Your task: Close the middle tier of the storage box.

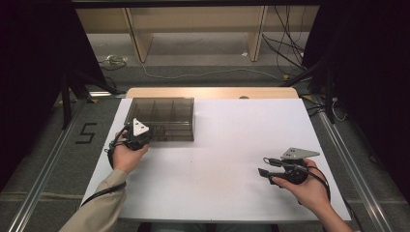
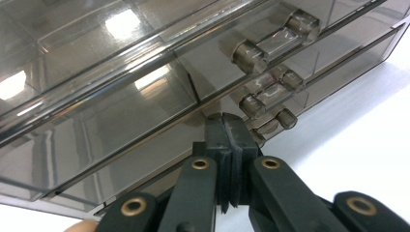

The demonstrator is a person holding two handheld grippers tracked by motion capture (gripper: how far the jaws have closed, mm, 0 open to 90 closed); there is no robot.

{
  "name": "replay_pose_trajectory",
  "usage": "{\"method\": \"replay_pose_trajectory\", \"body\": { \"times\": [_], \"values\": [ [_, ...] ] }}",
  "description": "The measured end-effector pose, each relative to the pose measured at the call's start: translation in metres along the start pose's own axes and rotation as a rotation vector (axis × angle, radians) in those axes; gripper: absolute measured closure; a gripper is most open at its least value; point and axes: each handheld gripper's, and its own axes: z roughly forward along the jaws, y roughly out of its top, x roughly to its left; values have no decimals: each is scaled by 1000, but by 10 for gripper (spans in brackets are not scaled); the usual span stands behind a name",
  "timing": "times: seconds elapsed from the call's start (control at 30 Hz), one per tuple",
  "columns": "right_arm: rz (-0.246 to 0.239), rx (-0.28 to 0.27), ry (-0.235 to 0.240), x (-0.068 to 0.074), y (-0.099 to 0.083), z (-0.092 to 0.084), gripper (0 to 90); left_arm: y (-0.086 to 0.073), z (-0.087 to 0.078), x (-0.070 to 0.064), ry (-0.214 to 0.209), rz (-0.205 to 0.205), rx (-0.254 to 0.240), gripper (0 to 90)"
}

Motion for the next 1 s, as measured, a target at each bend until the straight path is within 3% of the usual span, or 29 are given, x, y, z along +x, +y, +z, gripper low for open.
{"method": "replay_pose_trajectory", "body": {
  "times": [0.27,0.63,1.0],
  "values": [
    [2,-1,0,0,0,-1,388,1,-12,-4,-30,3,-14,773],
    [2,-2,1,1,0,-1,388,3,-26,-9,-117,5,-34,606],
    [1,-4,4,1,0,-1,388,6,-36,-23,-259,12,-42,463]
  ]
}}
